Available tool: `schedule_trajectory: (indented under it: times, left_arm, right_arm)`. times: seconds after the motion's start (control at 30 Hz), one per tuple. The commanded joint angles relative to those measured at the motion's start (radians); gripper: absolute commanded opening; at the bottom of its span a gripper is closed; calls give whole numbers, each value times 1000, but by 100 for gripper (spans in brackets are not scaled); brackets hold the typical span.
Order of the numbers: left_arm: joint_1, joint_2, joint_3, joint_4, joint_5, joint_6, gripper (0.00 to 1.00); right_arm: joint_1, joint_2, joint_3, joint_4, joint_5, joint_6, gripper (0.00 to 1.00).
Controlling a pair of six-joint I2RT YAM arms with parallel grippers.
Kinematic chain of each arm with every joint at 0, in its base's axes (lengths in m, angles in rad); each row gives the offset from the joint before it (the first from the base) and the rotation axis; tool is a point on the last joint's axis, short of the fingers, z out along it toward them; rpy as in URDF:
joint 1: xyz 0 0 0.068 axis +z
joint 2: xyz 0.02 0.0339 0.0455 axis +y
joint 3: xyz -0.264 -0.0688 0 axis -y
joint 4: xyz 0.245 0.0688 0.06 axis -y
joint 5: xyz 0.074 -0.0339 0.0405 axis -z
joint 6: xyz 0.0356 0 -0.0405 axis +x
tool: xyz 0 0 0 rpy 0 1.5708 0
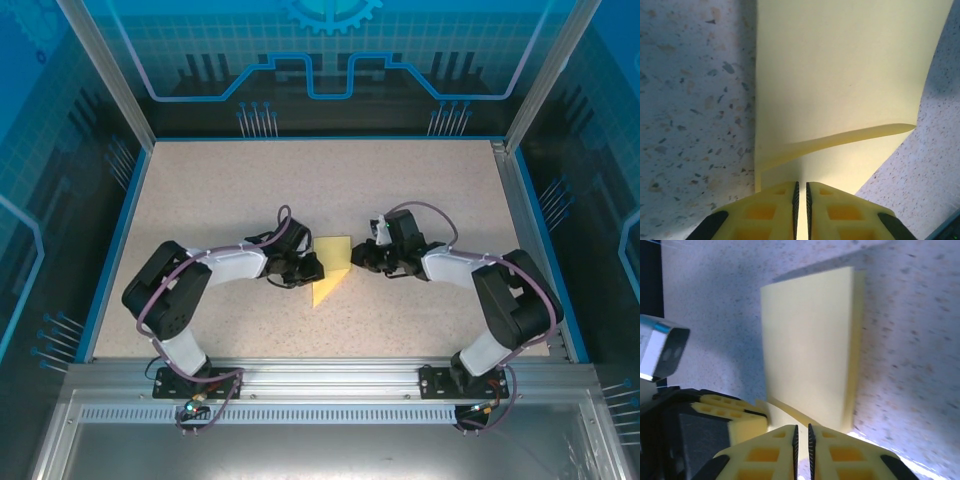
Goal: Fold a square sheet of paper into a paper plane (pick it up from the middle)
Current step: Third fold the triangle at the center of the table.
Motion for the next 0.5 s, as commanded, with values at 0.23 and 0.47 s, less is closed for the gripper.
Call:
schedule_trajectory:
  times: [0.23,0.47]
  left_arm:
    - [10,-61,38,-89,-47,84,21]
    - [11,-36,26,-50,-7,73,21]
  right_arm:
    - [5,56,-18,15,-72,4,35]
    - [13,101,11,28,-87,12,41]
